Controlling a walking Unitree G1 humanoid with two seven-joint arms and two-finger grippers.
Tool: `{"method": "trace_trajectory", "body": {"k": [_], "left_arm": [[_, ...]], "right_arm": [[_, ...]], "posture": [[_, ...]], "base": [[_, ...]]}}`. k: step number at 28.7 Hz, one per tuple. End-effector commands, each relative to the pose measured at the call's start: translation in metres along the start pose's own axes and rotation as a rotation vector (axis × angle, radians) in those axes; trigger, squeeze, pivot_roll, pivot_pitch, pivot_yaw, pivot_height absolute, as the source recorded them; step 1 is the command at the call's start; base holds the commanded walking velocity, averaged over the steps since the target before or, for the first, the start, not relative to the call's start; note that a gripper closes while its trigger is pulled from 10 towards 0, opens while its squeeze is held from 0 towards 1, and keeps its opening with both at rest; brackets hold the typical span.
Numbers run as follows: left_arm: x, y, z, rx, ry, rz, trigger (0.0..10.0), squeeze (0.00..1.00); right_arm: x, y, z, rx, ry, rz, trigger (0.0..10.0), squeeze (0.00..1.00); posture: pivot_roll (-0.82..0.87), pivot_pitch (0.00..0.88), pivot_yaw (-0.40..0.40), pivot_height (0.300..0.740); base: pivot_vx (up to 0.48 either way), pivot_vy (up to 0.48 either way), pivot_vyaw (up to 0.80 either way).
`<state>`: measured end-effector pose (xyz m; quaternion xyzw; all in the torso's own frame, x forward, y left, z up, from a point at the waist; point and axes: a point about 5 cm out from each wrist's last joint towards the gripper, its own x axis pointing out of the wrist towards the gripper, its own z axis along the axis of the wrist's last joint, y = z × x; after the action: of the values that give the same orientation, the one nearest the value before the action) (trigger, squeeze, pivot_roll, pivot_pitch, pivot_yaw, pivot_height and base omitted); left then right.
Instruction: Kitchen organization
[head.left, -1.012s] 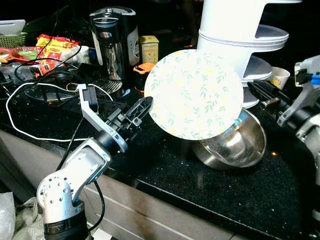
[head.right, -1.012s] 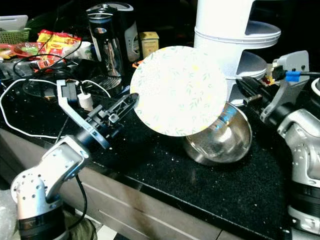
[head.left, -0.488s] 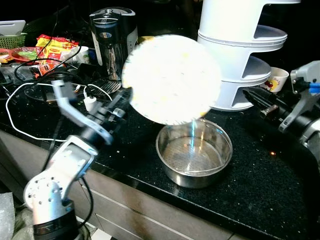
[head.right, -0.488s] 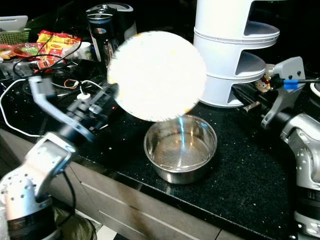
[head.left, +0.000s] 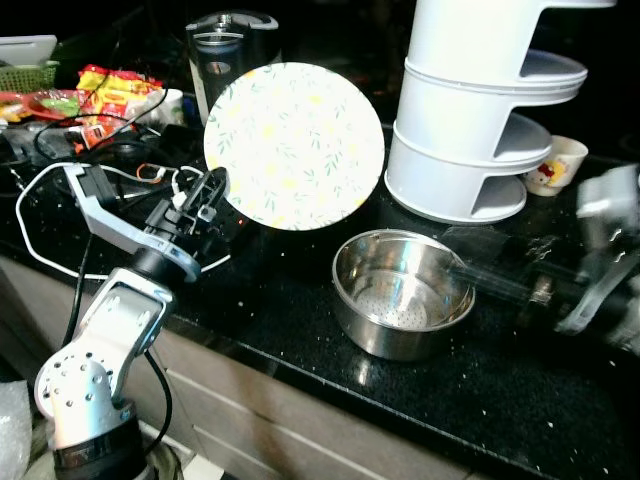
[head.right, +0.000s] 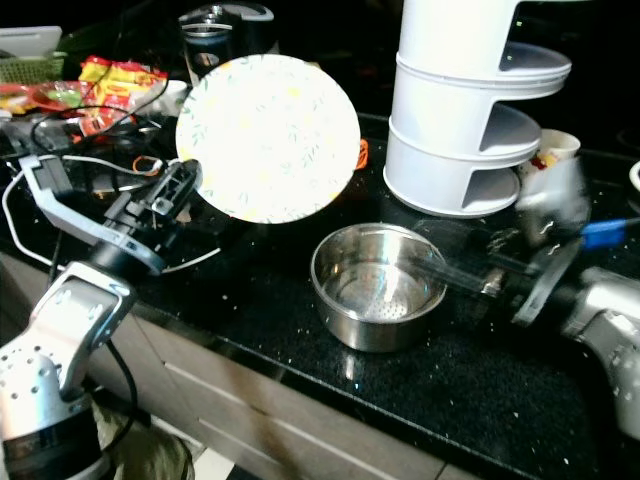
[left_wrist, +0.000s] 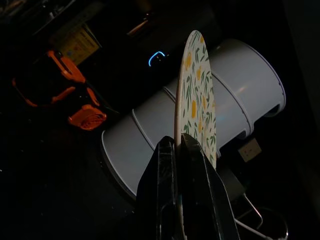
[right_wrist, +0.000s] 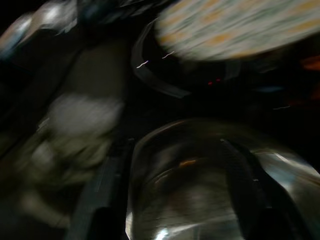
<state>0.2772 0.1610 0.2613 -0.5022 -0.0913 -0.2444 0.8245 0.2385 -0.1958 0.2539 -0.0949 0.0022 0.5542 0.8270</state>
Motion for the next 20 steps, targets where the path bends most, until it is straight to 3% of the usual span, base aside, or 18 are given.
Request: {"method": "trace_trajectory", "body": {"k": [1,5,7,10,11,20], "left_arm": [[-0.001,0.002,0.002,0.003,-0.01,0.011,0.0,0.0],[0.001,0.002,0.0,0.008,0.0,0.012,0.0,0.0],[0.001,0.001,-0.002,0.007,0.009,0.009,0.0,0.0],[0.001,0.002,-0.005,0.01,0.021,0.015,0.0,0.0],[0.001,0.002,-0.006,0.012,0.03,0.015,10.0,0.0],[0.002,0.001,-0.013,0.008,0.056,0.013,10.0,0.0]], "right_arm": [[0.006,0.006,-0.005,-0.004,0.049,0.037,10.0,1.0],[0.02,0.003,-0.007,-0.105,0.134,0.009,10.0,1.0],[0.021,0.004,-0.007,-0.146,0.199,0.025,10.0,0.0],[0.021,0.006,-0.008,-0.177,0.269,0.047,10.0,0.0],[0.02,0.007,-0.007,-0.191,0.304,0.057,10.0,0.0],[0.005,0.018,-0.001,-0.214,0.43,0.173,10.0,0.0]], "posture": [[0.01,0.0,0.009,0.74],[0.02,0.0,0.008,0.74],[0.02,0.0,0.006,0.74],[0.02,0.0,0.004,0.74],[0.02,0.0,0.003,0.74],[0.02,0.0,0.003,0.74]], "base": [[0.0,0.0,0.0],[0.0,0.0,0.0],[0.0,0.0,0.0],[0.0,0.0,0.0],[0.0,0.0,0.0],[0.0,0.0,0.0]]}}
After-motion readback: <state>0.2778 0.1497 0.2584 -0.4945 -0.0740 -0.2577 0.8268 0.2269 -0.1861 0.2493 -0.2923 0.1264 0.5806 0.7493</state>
